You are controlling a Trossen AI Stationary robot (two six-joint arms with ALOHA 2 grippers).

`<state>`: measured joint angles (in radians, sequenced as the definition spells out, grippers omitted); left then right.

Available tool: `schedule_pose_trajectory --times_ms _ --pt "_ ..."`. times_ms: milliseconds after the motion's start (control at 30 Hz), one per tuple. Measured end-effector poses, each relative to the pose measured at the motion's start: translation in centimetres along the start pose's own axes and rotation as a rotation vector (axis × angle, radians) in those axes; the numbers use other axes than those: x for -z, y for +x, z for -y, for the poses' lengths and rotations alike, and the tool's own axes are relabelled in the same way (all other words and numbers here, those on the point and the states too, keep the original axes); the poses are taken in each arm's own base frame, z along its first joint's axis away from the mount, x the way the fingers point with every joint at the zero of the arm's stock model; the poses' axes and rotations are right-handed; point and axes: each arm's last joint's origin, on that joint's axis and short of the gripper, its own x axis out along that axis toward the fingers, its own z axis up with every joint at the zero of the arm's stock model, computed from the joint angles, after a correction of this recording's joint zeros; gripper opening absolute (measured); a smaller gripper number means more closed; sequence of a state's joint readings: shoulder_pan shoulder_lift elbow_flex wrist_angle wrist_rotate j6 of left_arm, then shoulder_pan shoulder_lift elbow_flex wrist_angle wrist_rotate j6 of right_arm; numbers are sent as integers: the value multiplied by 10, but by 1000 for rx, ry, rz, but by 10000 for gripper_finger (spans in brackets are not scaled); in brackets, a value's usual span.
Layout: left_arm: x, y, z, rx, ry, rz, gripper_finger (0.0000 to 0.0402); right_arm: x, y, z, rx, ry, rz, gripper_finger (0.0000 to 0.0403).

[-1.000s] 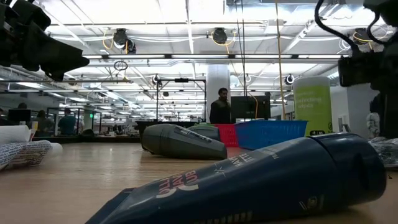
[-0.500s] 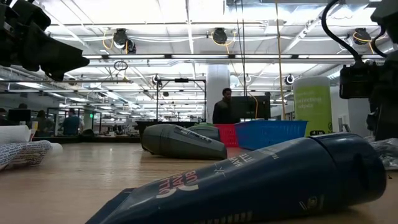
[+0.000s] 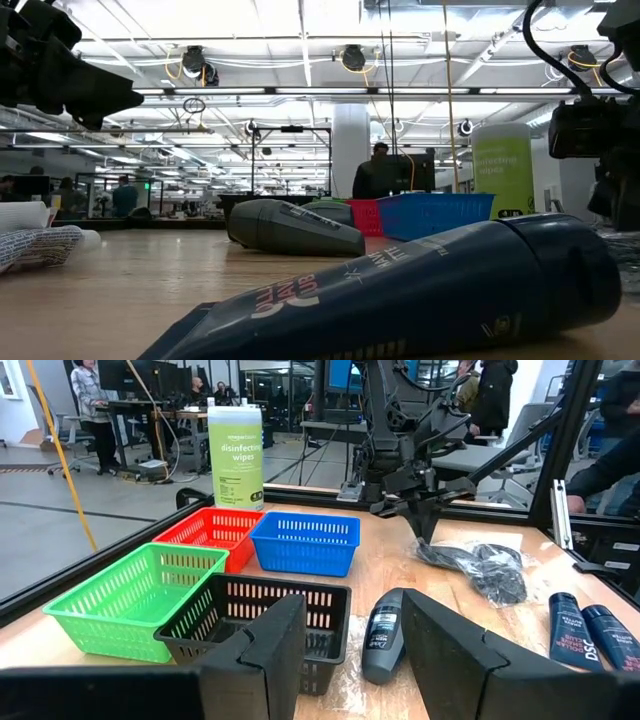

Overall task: Pick & Place Travel size toiletries
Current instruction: Put the top right black hairbrush into the red bin

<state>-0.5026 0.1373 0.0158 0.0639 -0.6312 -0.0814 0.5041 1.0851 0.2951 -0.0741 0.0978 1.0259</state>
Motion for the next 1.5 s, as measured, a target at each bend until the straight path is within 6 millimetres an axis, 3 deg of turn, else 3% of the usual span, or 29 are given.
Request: schedule_pose_trajectory --times_ms 333,833,1167,1500 --pt "0 0 0 0 -1 0 163 -3 -7 -3 -50 -42 38 1" --pt "0 0 0 0 -1 0 163 -20 -40 -19 -261 -181 327 0" --pt "0 0 0 0 21 0 163 -38 -53 -29 -272 -301 613 0" --pt "0 0 0 0 25 0 163 -59 -58 -20 -182 -346 756 0"
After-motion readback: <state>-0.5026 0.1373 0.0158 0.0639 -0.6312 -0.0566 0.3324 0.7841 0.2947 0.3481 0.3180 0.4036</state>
